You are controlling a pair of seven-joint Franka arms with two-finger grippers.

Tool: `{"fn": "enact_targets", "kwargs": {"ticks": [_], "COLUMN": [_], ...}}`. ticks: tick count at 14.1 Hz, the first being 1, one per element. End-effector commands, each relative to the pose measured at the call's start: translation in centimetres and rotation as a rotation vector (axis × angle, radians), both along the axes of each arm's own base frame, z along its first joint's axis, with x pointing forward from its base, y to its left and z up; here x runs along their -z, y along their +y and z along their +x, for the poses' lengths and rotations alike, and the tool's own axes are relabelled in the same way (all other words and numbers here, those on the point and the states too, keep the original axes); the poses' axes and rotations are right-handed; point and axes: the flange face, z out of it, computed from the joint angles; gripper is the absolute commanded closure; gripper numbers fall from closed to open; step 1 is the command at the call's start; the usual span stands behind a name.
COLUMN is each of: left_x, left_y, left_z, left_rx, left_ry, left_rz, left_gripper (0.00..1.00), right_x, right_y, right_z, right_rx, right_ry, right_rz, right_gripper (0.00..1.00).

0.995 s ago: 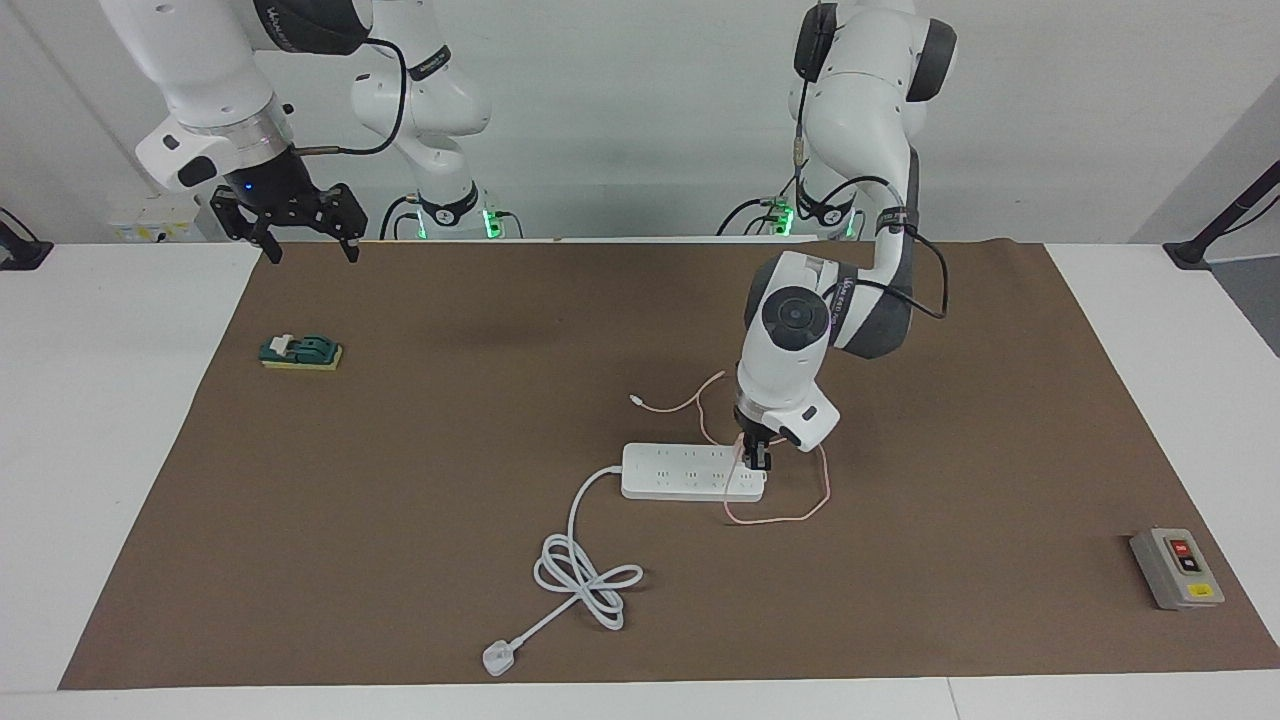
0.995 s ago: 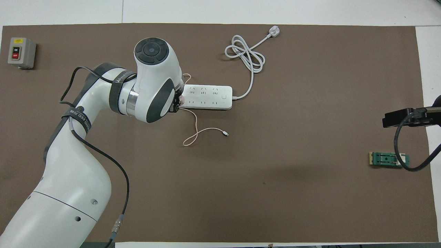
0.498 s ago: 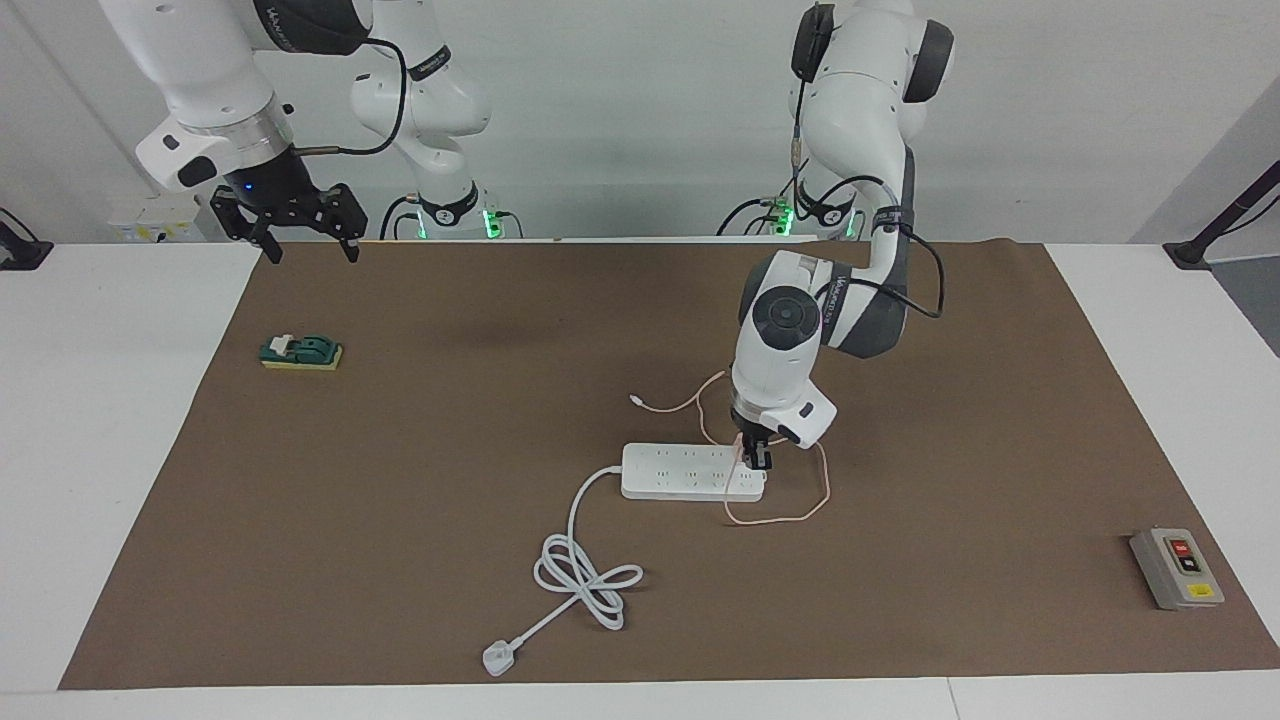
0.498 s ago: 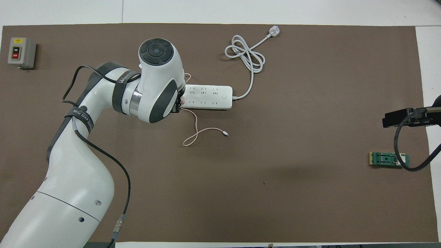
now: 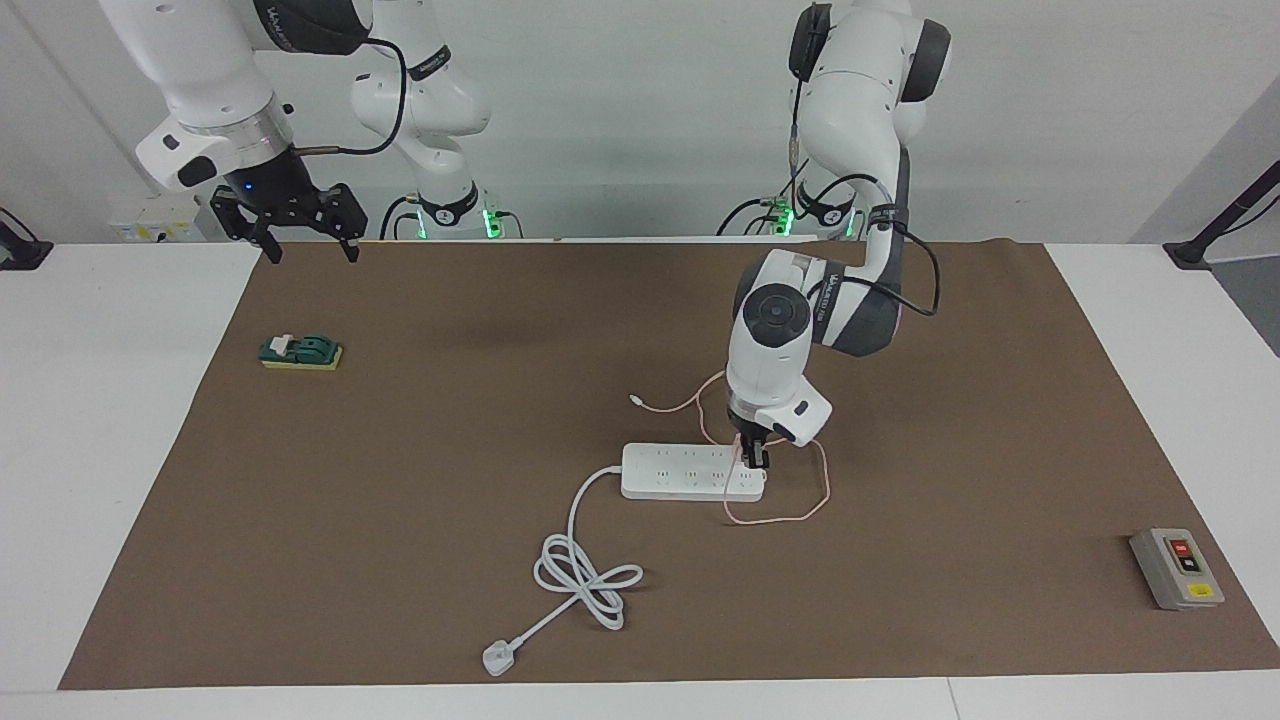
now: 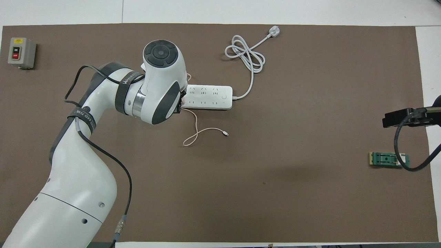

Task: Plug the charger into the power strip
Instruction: 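Press the charger into a socket of the power strip with the left gripper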

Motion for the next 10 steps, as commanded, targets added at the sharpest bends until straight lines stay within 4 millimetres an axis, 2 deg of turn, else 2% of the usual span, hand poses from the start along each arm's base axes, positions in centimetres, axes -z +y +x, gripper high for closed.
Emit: {"fn": "enact_targets", "kwargs": {"ticks": [1,6,10], "left_x": [2.1,1.9,1.8], "left_y": [-3.2,-5.5,-6.4], "left_z": [-1.2,-2.4,-2.7], "left_rx": [-0.001,-0.002,0.003], "left_ry": [0.021,0.012,-0.017], "left_rz": [-0.011,-0.021,-0.038], "left_gripper": [1.00,1.00,1.00], "right_x": [-0.3,-0.3,-0.4], "right_y": [-0.4,-0.8,-0.8], "right_z": [-0.4,-0.4,-0.5], "right_rx": [0.002,0.009,0.009], "right_ry": [-0.005,-0.005,-0.005], "right_rz": [0.017,0.017,0.017], "right_gripper": [0.00,0.00,0.00]}}
